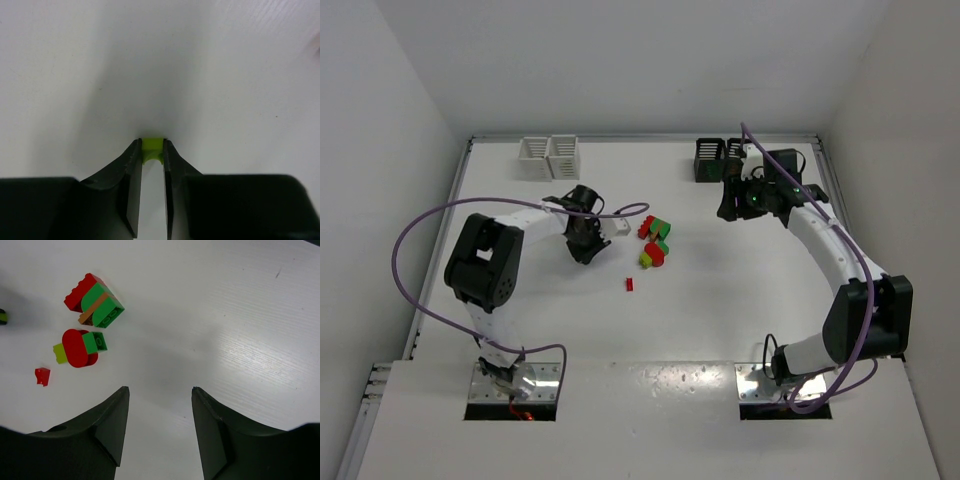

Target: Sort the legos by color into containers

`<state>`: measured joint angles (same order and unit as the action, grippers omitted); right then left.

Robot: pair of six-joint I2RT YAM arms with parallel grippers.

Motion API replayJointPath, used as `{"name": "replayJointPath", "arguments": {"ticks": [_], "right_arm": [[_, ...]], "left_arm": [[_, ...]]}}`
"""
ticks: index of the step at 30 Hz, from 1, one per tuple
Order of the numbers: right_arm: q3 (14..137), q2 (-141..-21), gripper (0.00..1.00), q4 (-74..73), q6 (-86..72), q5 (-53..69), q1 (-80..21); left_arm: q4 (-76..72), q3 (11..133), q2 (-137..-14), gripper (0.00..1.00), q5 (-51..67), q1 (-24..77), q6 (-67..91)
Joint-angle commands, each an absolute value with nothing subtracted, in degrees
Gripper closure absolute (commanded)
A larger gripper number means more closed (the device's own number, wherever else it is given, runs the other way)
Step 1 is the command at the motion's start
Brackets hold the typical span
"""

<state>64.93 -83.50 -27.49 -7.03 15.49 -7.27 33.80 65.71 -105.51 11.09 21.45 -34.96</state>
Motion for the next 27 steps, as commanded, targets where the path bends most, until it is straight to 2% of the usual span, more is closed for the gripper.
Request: {"name": "replayJointPath", "arguments": {"ticks": [1, 9, 13, 19, 27], "right_arm": [[64.3, -82.1, 0.46, -25.5, -6.2, 16.8, -7.3], [64.3, -82.1, 0.46, -25.5, -6.2, 17.8, -7.3], [64.3, -82.1, 0.46, -25.5, -6.7, 17.8, -7.3], [64.3, -82.1, 0.46, -25.5, -6.7, 17.8, -7.3], [64.3, -82.7, 0.46, -25.5, -6.7, 17.8, -7.3]], "left_arm": [[37.7, 64.2, -104.6, 0.82, 14.6, 22.4, -34.8], [40.5, 80.3, -99.1, 0.82, 17.4, 15.6, -27.3], [37.8, 92.6, -101.7, 0.83, 16.0, 9.9, -20.3], [31.2, 103.1, -107.8, 0.85, 11.8, 4.1, -12.1], [33.1, 114.0, -117.6, 0.86, 16.4, 3.4, -6.2]]}}
